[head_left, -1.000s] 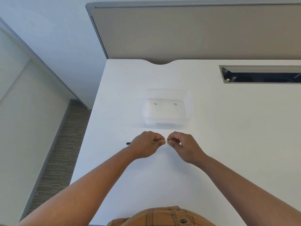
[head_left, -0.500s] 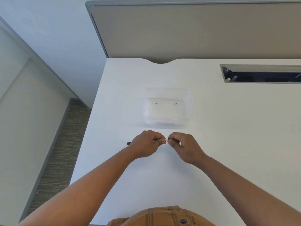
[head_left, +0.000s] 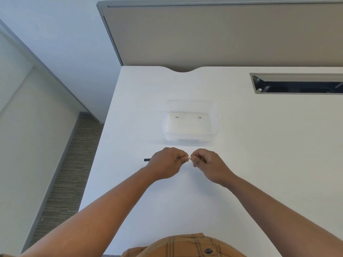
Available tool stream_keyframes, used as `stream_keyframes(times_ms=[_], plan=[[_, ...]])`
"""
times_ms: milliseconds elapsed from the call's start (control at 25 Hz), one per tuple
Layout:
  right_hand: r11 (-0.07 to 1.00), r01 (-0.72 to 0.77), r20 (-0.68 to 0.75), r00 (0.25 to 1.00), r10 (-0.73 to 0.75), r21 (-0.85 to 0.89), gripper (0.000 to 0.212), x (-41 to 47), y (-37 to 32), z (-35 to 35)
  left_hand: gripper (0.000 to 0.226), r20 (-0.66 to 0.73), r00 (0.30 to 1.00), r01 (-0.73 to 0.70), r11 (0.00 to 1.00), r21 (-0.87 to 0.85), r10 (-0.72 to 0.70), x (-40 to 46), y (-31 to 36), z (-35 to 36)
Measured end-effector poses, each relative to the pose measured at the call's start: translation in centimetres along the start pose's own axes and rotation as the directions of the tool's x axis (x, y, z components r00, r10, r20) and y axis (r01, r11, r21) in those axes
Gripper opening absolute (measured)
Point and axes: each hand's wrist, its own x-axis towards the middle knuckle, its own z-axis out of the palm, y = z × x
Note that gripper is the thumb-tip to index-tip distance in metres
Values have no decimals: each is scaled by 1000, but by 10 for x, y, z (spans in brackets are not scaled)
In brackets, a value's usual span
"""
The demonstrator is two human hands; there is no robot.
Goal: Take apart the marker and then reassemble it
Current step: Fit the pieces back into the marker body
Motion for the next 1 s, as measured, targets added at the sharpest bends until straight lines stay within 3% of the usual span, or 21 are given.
stream_keyframes(times_ms=[120, 240, 360, 440, 520, 600, 720, 800, 880, 1000], plan=[[970, 178, -65, 979, -191, -167, 13, 0, 7, -1, 27, 31, 999, 27, 996, -80, -25, 2, 1, -3], [961, 170, -22, 984, -179, -217, 18, -1, 8, 0, 28, 28, 1000, -4, 999, -39, 5, 0, 2, -3], [999, -33, 78, 996, 31, 34, 30, -1, 4, 1, 30, -10, 996, -87, 987, 134, 89, -4, 2, 2], [940, -239, 185, 963, 197, 243, 36, -2, 0, -1, 30, -29, 988, -139, 966, 216, 148, -5, 1, 4], [861, -375, 246, 921, 303, 344, 38, -1, -4, -3, 32, -34, 985, -154, 959, 238, 167, -5, 3, 6], [925, -305, 176, 947, 269, 227, 36, -1, -5, -1, 32, -17, 993, -115, 973, 200, 121, -2, 3, 6], [995, -68, -32, 997, 65, -75, 25, -4, 0, 4, 30, 53, 999, -5, 999, 45, 3, 1, 0, 7], [994, -14, -51, 999, 8, -110, 26, -6, 3, 7, 30, 63, 998, -6, 1000, 10, 5, -1, -1, 9], [987, -140, -1, 990, 140, 74, 32, -6, 3, 9, 31, 36, 997, -74, 992, 106, 70, -3, 0, 11], [789, -475, 151, 878, 455, 388, 35, -4, -3, 8, 30, -20, 976, -206, 947, 247, 218, -4, 1, 16]])
